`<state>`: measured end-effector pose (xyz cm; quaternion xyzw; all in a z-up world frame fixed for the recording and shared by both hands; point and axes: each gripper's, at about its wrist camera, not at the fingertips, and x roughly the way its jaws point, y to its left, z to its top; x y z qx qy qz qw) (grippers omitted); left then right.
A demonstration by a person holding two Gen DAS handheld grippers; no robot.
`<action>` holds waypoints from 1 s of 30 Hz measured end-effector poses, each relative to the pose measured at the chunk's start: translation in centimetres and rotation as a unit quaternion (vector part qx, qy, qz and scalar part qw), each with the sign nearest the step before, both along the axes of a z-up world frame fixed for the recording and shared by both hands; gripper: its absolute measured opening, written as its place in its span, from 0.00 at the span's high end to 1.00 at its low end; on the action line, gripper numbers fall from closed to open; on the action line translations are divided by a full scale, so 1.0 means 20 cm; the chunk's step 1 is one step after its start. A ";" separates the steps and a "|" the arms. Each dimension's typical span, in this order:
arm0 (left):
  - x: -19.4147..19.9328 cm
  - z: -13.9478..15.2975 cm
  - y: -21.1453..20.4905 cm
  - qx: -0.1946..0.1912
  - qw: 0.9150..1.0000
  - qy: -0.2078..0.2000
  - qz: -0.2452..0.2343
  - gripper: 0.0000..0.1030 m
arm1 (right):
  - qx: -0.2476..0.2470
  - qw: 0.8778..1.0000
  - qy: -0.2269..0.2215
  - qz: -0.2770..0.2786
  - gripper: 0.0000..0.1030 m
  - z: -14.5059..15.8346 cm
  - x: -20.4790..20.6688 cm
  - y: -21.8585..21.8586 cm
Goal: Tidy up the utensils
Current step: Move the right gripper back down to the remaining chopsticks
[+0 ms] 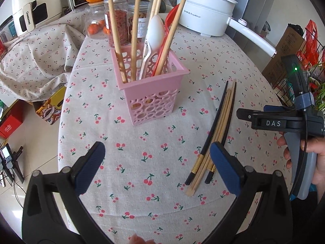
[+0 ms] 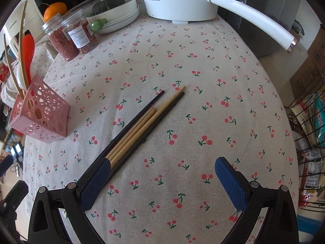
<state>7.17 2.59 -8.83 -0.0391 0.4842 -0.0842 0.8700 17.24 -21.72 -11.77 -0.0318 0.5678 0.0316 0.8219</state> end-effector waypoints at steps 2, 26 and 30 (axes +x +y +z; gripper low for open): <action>0.00 0.00 0.00 0.001 1.000 0.002 -0.002 0.01 | -0.008 1.000 0.005 -0.006 0.00 -0.03 0.02 0.00; -0.01 -0.03 0.01 0.004 1.000 0.011 -0.006 0.01 | -0.023 0.998 0.050 0.001 0.00 -0.14 0.10 0.02; 0.00 -0.03 0.00 0.004 1.000 0.015 -0.006 0.01 | -0.027 0.997 0.075 0.016 0.00 -0.14 0.06 -0.02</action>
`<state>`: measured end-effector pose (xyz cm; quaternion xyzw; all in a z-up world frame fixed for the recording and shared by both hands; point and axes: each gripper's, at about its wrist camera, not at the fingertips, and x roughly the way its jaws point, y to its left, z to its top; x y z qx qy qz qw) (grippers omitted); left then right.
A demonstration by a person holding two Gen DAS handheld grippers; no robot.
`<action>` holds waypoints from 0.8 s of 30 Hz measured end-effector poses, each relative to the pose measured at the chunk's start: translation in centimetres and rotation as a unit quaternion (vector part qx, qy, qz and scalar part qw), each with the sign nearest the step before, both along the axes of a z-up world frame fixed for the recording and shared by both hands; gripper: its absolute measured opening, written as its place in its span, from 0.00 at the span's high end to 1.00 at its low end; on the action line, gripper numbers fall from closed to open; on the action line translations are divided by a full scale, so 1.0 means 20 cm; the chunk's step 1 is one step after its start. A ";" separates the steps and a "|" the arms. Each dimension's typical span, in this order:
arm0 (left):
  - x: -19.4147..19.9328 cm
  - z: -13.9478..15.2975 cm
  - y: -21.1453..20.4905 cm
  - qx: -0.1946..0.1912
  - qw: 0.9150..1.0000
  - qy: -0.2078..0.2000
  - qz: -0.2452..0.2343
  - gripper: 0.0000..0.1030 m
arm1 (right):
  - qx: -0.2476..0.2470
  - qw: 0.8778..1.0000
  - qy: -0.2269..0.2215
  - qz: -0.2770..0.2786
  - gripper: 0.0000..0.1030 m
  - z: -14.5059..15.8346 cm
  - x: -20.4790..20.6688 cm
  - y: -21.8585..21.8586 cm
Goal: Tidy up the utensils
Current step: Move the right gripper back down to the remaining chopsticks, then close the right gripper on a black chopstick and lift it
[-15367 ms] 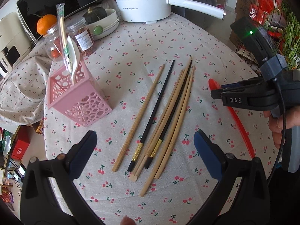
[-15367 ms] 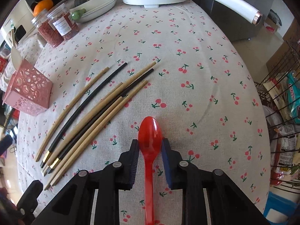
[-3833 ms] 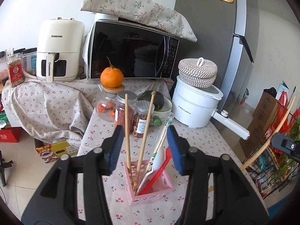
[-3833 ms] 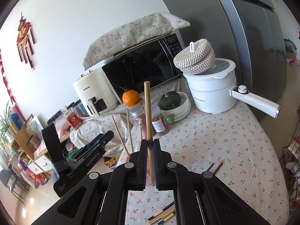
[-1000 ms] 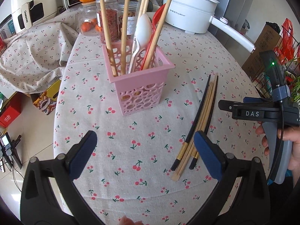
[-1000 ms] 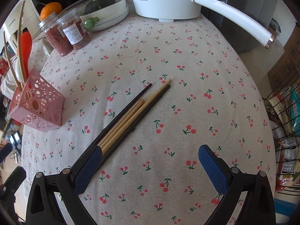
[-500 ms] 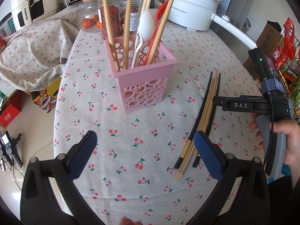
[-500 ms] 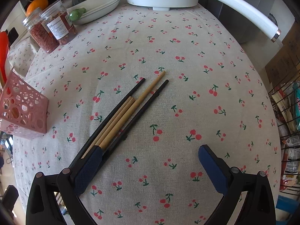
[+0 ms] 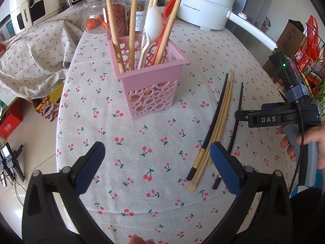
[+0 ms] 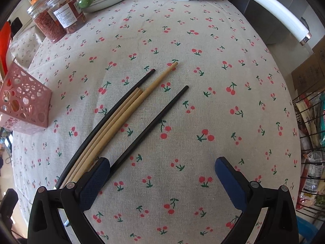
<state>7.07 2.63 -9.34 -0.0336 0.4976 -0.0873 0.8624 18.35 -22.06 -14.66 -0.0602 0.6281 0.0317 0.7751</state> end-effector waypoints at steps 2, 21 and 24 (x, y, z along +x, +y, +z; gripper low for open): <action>0.00 0.00 -0.01 -0.001 1.000 -0.001 -0.003 0.01 | 0.000 1.000 0.010 0.016 0.00 -0.01 -0.02 -0.02; -0.02 0.02 -0.03 0.005 1.000 -0.005 -0.014 0.01 | -0.018 0.999 0.004 0.031 0.37 0.03 -0.09 -0.04; -0.03 0.04 -0.05 0.021 0.999 -0.015 -0.019 0.01 | -0.009 0.998 -0.009 0.054 0.77 0.06 -0.10 -0.02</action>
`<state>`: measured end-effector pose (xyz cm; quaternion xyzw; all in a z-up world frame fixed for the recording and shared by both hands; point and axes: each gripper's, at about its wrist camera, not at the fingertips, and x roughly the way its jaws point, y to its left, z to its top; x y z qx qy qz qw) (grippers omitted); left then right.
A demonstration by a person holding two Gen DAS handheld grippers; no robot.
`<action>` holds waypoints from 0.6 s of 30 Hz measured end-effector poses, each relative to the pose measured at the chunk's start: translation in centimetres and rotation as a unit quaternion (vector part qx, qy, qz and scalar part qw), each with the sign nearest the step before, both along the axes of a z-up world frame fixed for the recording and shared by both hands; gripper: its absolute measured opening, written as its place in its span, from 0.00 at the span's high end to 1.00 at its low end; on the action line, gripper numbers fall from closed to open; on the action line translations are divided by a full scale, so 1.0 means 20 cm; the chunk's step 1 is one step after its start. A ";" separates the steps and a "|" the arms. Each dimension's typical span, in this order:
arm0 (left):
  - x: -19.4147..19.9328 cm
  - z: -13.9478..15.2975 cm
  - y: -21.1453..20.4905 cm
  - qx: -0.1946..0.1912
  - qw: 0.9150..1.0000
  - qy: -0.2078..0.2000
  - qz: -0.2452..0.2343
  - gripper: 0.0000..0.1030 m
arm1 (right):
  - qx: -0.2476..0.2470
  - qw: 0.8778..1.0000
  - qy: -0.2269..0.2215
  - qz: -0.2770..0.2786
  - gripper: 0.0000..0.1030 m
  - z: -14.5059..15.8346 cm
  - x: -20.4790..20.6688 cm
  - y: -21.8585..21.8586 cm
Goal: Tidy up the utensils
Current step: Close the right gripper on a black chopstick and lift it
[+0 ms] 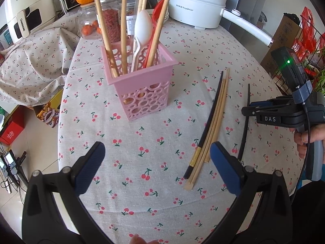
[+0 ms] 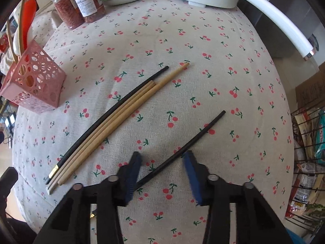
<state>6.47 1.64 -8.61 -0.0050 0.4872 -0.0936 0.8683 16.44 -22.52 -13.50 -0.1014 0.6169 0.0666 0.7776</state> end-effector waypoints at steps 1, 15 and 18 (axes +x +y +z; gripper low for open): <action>0.00 0.01 -0.01 0.000 1.000 -0.004 -0.005 0.01 | 0.005 1.000 0.000 0.000 0.79 0.01 0.00 -0.01; 0.00 0.02 -0.36 -0.011 0.995 0.032 -0.099 0.01 | 0.032 0.998 0.014 -0.049 0.93 0.10 -0.07 -0.55; 0.06 0.01 -0.46 -0.015 0.992 0.046 -0.113 0.01 | 0.041 0.997 0.015 -0.061 0.93 0.12 -0.08 -0.67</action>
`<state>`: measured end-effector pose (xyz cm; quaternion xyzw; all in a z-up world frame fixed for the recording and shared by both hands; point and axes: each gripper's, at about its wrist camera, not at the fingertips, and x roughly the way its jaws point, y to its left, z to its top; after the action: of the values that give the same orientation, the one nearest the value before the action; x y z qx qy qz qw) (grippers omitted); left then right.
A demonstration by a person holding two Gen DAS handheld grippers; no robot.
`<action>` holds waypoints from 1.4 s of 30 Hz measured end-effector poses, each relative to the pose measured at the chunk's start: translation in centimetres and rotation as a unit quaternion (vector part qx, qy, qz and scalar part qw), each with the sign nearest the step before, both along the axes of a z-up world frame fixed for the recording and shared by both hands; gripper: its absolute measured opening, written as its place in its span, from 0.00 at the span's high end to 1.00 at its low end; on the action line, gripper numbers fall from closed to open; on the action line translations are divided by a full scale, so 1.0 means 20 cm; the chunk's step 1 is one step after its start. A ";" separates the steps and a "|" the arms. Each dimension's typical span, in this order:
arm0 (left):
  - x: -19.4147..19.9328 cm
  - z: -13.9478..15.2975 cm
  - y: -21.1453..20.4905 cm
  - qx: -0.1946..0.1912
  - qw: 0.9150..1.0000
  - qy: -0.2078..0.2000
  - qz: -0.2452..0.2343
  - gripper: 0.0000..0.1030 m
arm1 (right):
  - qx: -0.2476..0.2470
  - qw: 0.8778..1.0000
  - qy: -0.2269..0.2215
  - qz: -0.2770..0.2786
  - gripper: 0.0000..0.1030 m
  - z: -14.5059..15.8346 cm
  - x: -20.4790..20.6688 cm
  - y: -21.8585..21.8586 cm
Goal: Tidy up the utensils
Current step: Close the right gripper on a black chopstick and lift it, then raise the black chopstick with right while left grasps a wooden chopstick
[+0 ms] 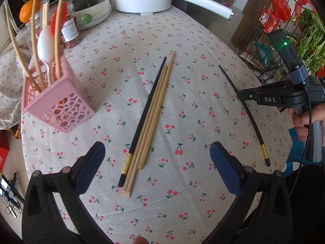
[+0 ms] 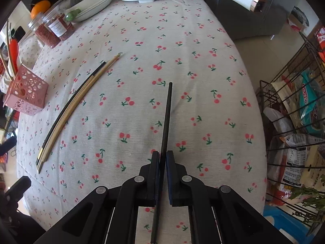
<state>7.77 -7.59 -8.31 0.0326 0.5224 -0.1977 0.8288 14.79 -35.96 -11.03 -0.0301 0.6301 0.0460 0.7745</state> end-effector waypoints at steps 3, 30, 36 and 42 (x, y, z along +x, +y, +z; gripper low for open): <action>0.11 -0.04 -0.06 -0.002 0.999 0.029 0.019 0.07 | 0.008 1.000 0.012 -0.003 0.92 -0.02 -0.01 -0.06; 0.54 -0.21 -0.36 -0.002 0.993 0.115 -0.009 0.89 | 0.019 1.000 0.014 -0.006 0.59 -0.05 0.03 0.07; 0.56 -0.21 -0.46 0.040 0.995 0.088 -0.014 0.89 | -0.006 1.000 0.007 0.014 0.60 -0.07 0.04 0.15; 0.61 -0.21 -0.58 0.066 0.995 0.065 -0.018 0.89 | -0.050 0.998 -0.015 0.038 0.66 -0.08 0.04 0.25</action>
<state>19.93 -19.23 -12.49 0.0841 0.5868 -0.1794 0.7851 15.68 -31.03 -12.72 -0.0933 0.6184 0.0430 0.7791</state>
